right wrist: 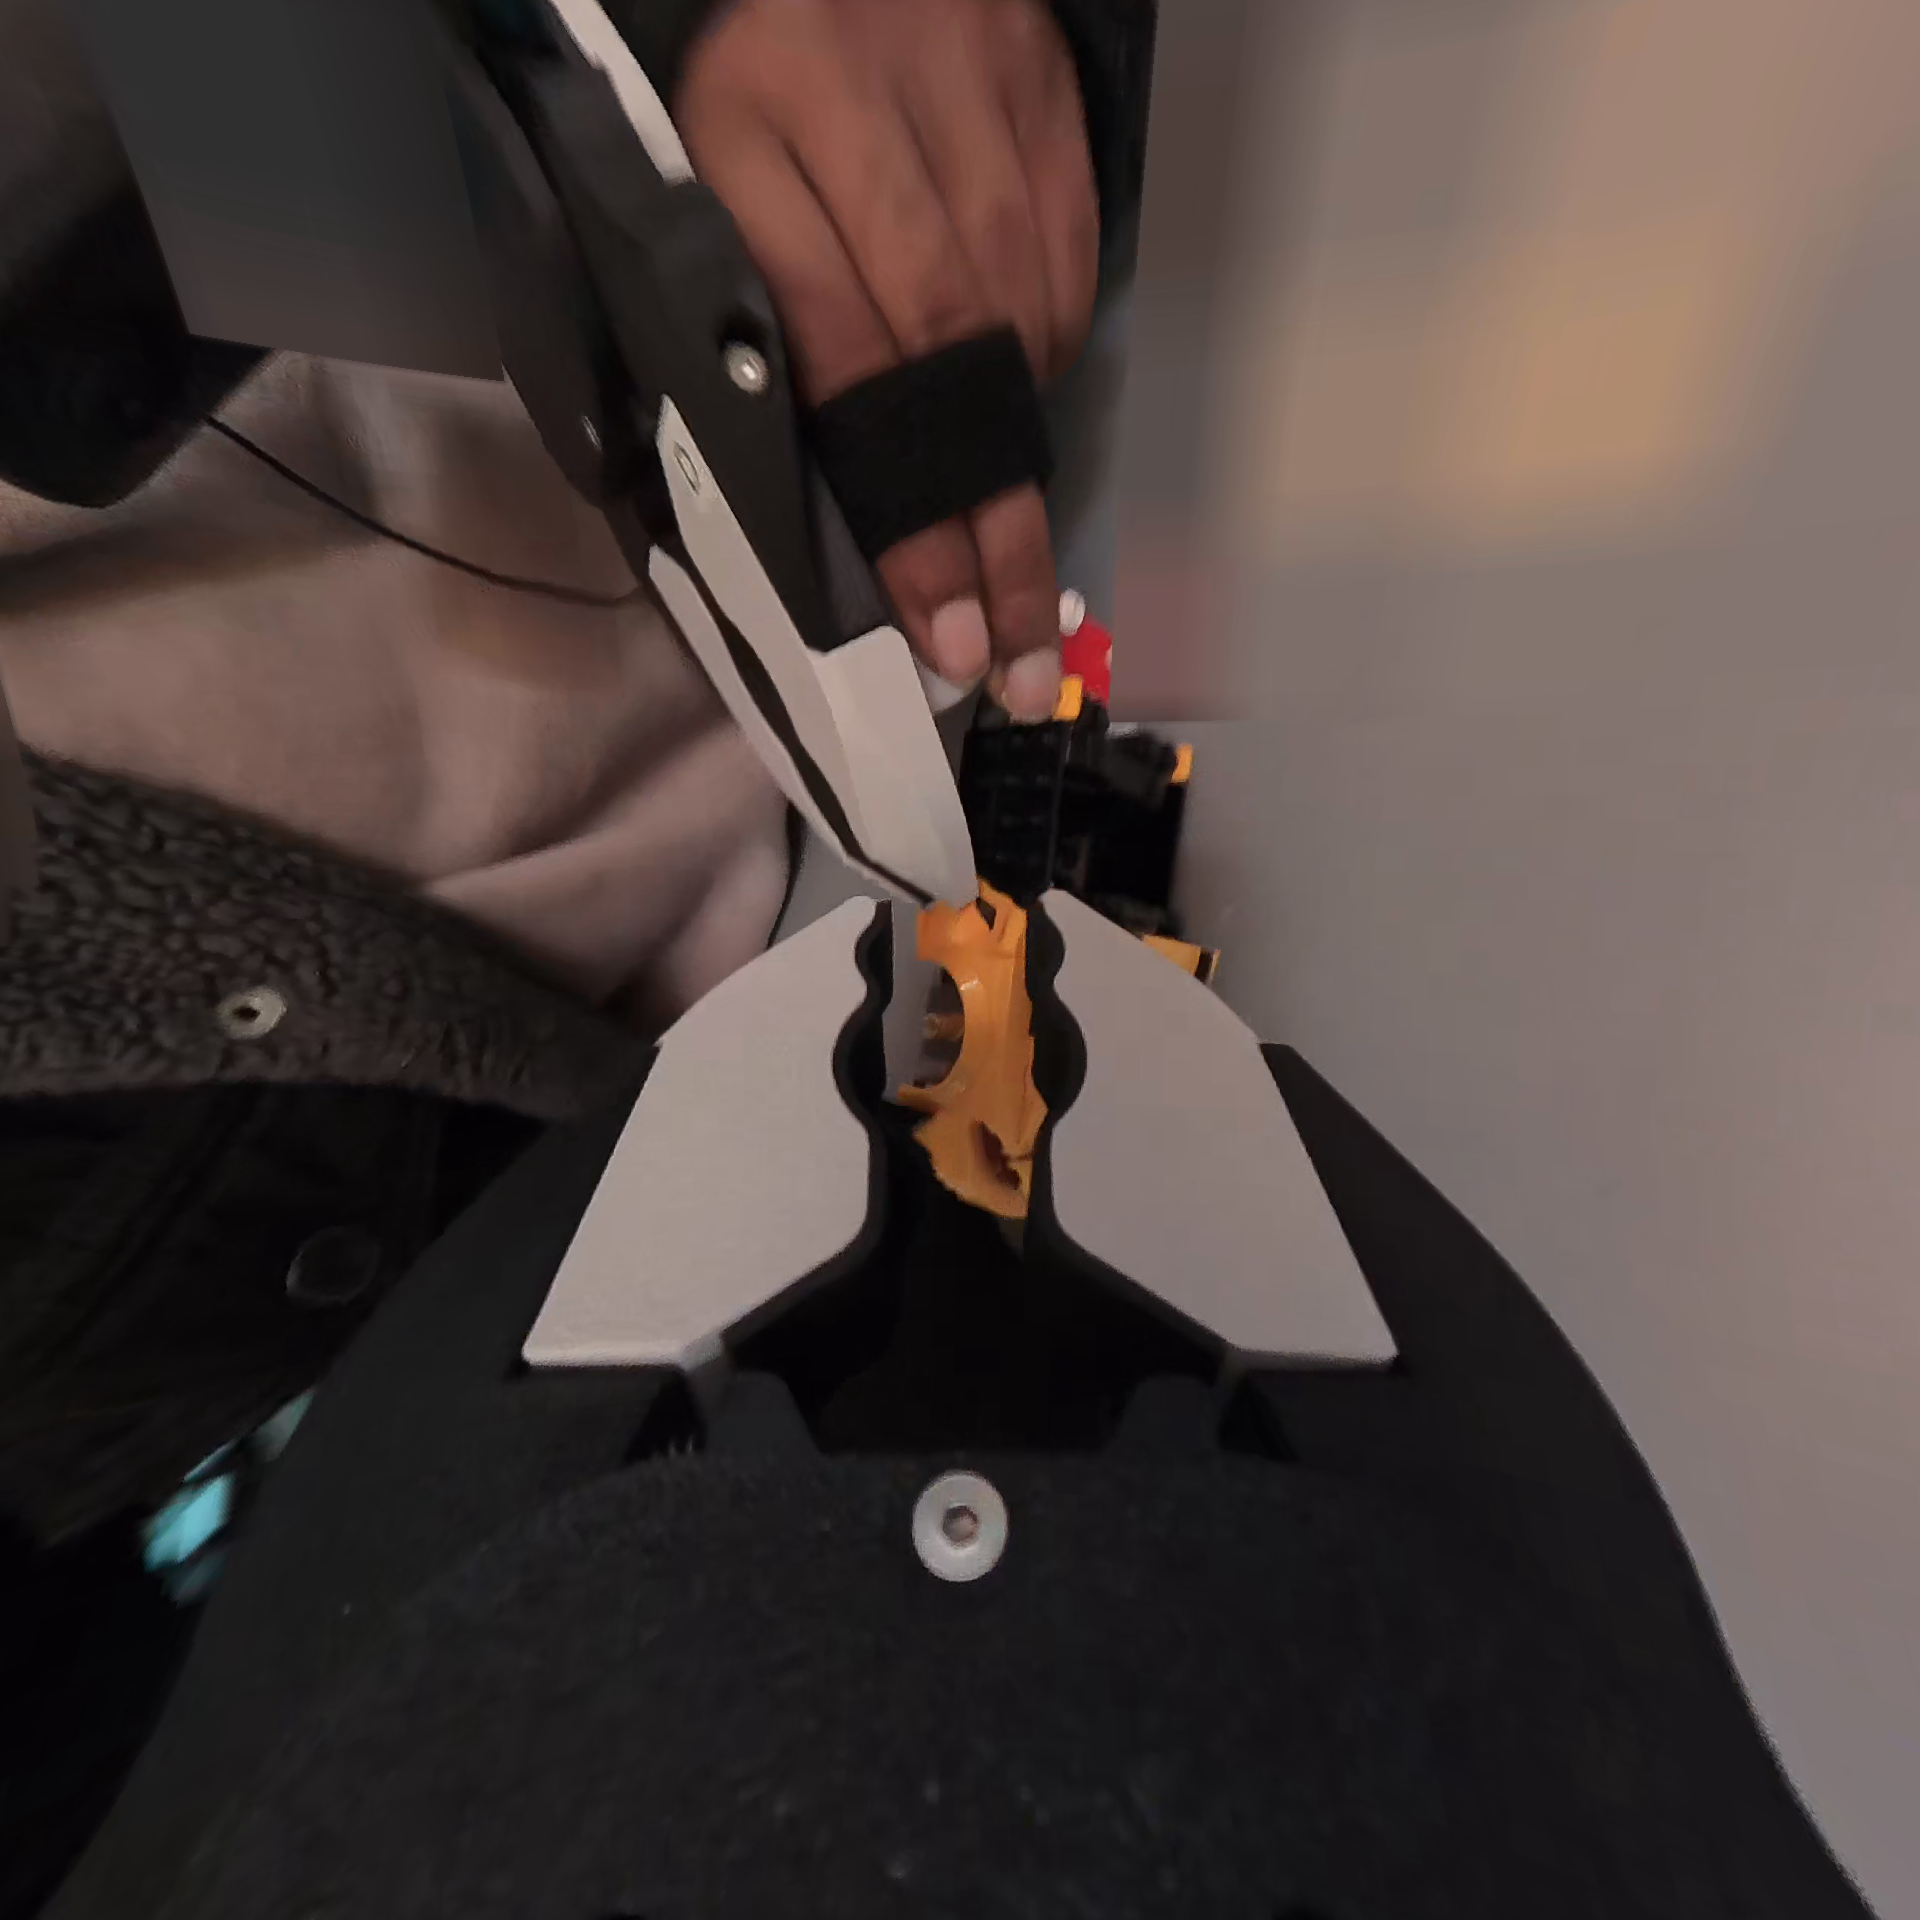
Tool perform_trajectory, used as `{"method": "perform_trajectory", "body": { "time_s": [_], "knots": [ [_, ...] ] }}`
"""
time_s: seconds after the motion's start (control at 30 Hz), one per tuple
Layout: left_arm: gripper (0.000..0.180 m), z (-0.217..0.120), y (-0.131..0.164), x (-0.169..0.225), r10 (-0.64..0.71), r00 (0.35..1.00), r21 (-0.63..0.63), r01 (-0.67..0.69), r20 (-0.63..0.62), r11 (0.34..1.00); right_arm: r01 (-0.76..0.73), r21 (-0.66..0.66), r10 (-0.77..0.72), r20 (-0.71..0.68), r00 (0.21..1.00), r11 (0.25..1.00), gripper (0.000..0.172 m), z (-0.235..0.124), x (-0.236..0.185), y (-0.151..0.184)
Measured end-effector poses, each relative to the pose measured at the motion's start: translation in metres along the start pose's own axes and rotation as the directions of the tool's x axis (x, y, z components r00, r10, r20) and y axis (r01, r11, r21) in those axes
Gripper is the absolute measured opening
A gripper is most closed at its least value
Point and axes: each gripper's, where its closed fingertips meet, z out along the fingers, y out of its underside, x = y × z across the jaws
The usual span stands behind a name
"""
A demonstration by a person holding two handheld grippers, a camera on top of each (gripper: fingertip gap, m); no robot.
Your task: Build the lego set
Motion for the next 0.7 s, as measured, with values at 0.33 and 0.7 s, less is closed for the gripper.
{"method": "perform_trajectory", "body": {
  "time_s": [0.33, 0.7],
  "knots": [
    [0.020, 0.000, 0.001, 0.002, -0.013, 1.000, 0.017, 0.013, -0.003, 1.000, 0.192, 0.052, -0.171, -0.278, 0.945, 0.980, 0.000, 0.001, 0.003, -0.005],
    [0.022, 0.002, 0.002, 0.007, -0.003, 1.000, 0.018, 0.003, 0.005, 1.000, 0.267, -0.097, -0.279, -0.496, 0.823, 0.959, 0.000, 0.012, 0.012, 0.009]
  ]
}}
